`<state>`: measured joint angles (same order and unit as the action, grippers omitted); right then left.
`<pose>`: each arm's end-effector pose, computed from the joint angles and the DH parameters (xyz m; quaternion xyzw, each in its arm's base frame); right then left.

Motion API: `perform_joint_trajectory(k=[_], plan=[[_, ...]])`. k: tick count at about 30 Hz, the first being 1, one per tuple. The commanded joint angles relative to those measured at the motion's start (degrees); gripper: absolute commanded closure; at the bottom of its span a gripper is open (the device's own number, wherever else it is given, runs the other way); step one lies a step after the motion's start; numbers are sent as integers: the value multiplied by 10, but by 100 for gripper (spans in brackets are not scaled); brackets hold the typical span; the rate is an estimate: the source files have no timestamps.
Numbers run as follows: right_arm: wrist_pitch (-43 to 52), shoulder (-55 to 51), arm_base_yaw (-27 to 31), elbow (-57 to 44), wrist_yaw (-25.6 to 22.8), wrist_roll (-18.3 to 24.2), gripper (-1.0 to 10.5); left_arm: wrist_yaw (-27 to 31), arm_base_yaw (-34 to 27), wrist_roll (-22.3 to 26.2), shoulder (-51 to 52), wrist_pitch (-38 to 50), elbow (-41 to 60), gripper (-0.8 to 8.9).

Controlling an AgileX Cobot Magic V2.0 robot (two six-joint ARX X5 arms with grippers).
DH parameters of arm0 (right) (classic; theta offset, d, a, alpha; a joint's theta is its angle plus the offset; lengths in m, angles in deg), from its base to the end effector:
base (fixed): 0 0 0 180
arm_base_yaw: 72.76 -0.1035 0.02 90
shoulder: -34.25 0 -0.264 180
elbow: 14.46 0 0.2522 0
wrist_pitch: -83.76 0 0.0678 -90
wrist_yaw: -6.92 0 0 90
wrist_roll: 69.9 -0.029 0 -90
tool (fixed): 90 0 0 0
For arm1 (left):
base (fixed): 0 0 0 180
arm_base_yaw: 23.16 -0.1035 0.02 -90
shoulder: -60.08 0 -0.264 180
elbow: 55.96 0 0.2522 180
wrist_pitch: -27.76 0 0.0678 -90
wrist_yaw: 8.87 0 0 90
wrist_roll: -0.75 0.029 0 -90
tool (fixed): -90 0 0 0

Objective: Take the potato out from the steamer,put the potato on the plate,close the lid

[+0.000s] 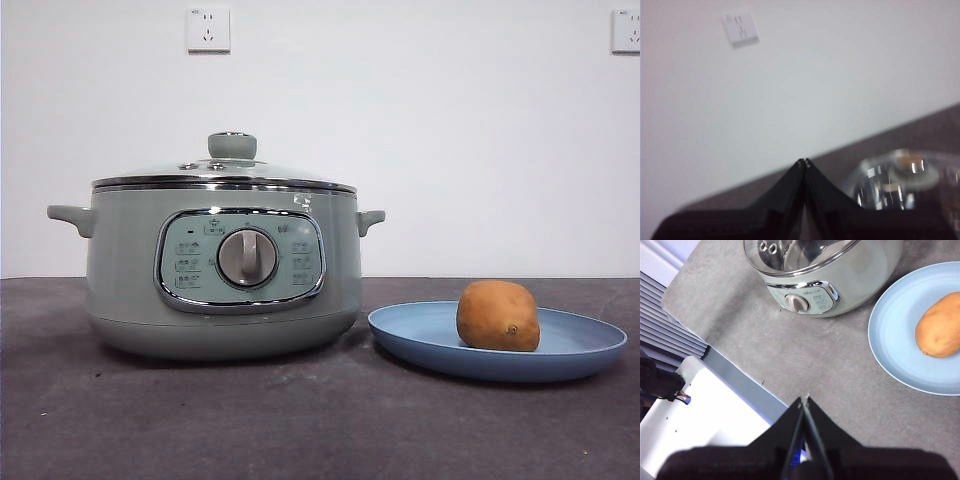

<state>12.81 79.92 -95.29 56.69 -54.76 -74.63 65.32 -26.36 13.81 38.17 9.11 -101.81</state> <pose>0.1136 0.0620 0.3343 0.0539 0.4020 0.3797 0.8315 0.1012 -0.0023 0.3132 0.1205 -0.0577 -0.1038 0.9856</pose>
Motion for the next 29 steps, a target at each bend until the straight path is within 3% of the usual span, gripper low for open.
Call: perform_joint_trajectory(k=[1, 12, 29], plan=[[1, 0, -1, 2, -2, 1, 948, 26, -4, 4, 38, 9, 69, 817], [1, 0, -1, 2, -2, 1, 948, 54, -7, -11, 150, 8, 236, 817], [1, 0, -1, 2, -2, 1, 947, 68, -7, -14, 218, -28, 318, 817]])
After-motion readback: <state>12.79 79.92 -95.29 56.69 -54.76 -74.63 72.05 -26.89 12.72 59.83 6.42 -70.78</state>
